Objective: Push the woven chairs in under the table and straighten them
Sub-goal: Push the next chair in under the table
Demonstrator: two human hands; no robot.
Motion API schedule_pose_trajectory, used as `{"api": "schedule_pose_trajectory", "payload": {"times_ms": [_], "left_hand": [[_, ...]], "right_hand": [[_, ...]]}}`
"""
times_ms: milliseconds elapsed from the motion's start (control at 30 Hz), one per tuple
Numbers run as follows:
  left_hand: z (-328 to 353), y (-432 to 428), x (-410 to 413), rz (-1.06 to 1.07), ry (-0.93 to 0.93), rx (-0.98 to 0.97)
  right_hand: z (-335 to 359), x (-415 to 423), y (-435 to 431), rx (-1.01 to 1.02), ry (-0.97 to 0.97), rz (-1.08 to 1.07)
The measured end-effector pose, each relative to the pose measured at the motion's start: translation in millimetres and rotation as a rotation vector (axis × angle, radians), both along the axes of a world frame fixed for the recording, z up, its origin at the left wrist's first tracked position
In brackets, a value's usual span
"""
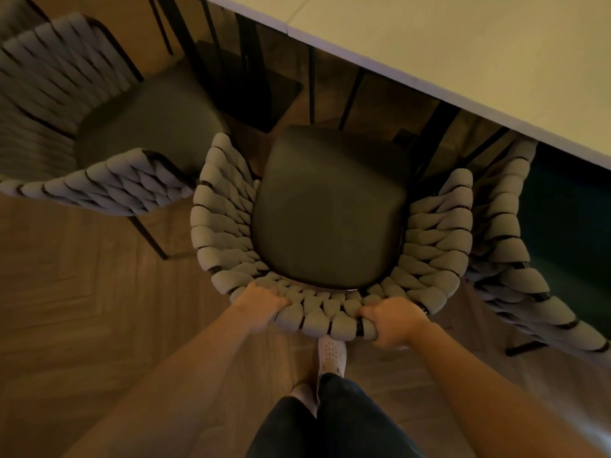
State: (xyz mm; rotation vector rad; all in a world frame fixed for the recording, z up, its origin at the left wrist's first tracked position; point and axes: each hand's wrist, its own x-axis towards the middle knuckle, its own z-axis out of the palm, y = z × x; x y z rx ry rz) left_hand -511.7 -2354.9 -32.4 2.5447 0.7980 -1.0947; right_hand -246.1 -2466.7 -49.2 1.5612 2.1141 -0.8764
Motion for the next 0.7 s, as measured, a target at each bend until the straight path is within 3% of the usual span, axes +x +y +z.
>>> {"api": "schedule_pose_trajectory", "payload": {"times_ms": [233, 367, 467, 533, 600, 700], "left_hand": [[4, 6, -6, -0.013, -0.058, -0.097], [13, 17, -19, 0.139, -0.104, -0.186], [18, 27, -32, 0.196, -0.199, -0.113], [15, 35, -41, 0.203, -0.281, -0.021], [2, 43, -52, 0.225, -0.368, 0.122], [-12, 53, -60, 0.406, -0.509, 0.4]], "right_hand": [[1, 4, 3, -0.008, 0.02, 0.037], [2, 6, 0, -0.047, -0.019, -0.045], [1, 3, -16, 0.167, 0.024, -0.154], [-3, -5, -33, 0.44, 0.141, -0.303], [-3, -16, -43, 0.598, 0.275, -0.599], [-1, -30, -41, 0.69, 0.181, -1.099]]}}
